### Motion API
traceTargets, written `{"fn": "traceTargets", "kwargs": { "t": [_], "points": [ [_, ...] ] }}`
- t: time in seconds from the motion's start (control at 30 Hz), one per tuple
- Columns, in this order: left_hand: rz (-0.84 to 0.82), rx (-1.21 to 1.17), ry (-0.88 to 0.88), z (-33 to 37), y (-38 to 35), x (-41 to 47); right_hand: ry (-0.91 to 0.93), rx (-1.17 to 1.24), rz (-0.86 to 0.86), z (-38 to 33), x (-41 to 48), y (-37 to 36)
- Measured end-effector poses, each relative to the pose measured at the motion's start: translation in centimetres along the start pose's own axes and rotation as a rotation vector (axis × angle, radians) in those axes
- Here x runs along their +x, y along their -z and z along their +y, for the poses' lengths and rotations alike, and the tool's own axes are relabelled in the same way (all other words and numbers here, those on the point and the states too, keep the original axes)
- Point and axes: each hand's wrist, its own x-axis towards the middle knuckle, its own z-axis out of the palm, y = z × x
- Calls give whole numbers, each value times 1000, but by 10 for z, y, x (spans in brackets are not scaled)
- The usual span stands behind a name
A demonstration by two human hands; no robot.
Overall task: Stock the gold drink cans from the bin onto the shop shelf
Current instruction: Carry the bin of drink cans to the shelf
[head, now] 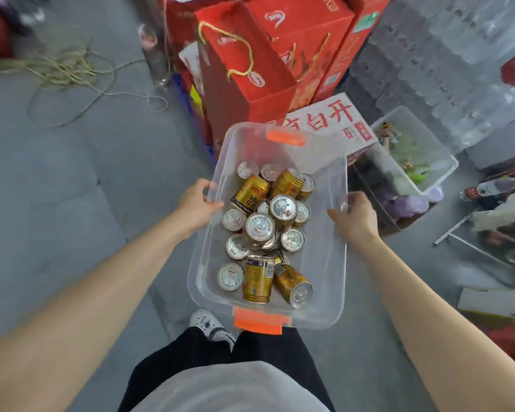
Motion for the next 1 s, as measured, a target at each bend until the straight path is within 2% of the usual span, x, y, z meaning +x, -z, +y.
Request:
{"fn": "traceTargets", "kwargs": {
  "t": [0.23,0.47,0.77,1.0],
  "points": [
    [176,-57,148,-108,109,-78,92,-83,-239,-61,-74,-98],
    [486,-242,317,-202,184,-128,386,-173,-395,-154,-106,-204],
    [828,-491,471,-254,297,-134,734,-294,-596,-335,-127,-342],
    [1036,-671,489,-289,398,-141,923,-377,-722,-473,-188,-448]
  ]
}}
